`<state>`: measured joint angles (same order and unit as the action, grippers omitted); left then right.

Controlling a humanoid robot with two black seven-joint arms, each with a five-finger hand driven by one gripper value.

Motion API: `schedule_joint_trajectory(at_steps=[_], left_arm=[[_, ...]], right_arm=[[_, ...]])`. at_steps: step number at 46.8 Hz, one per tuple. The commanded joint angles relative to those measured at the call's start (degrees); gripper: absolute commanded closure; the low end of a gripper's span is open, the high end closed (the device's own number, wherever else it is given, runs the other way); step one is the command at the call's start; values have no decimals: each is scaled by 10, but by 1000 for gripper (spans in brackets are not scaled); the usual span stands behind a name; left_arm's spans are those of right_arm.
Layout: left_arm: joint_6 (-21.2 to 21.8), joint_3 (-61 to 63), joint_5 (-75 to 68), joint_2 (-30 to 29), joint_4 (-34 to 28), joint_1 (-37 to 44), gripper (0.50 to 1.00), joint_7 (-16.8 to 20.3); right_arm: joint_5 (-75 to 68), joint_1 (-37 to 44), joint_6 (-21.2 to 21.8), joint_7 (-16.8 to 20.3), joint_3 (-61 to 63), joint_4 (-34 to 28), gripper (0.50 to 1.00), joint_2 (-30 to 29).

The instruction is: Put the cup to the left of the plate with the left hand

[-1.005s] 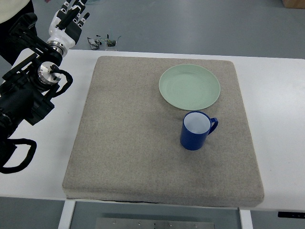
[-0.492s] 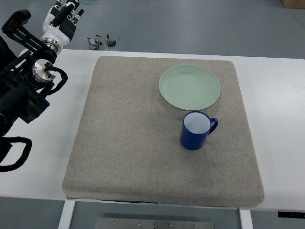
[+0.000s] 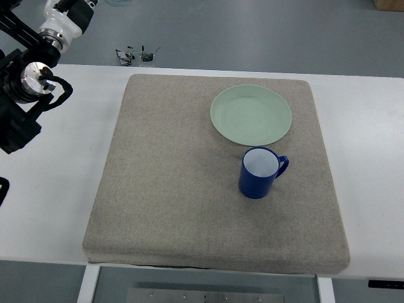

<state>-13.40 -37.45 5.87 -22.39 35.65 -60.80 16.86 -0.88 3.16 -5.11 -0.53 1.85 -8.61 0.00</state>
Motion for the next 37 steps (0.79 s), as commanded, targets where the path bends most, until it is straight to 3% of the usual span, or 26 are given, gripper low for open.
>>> schedule_joint_trajectory(at_steps=[1,6,15,37], left_arm=[[-7,52,-1,-49,89,2,506,0],[-36,98,-2,-92,165,9,506,-1],[-102,143,-44,-129,235,31,506,-2],[-170,181,-192,-133,273,60,506,-2]], right_arm=[[0,0,-1,0,0,0,566,0],[0,0,0,0,0,0,566,0],[0,0,0,0,0,0,566,0],[0,0,0,0,0,0,566,0]])
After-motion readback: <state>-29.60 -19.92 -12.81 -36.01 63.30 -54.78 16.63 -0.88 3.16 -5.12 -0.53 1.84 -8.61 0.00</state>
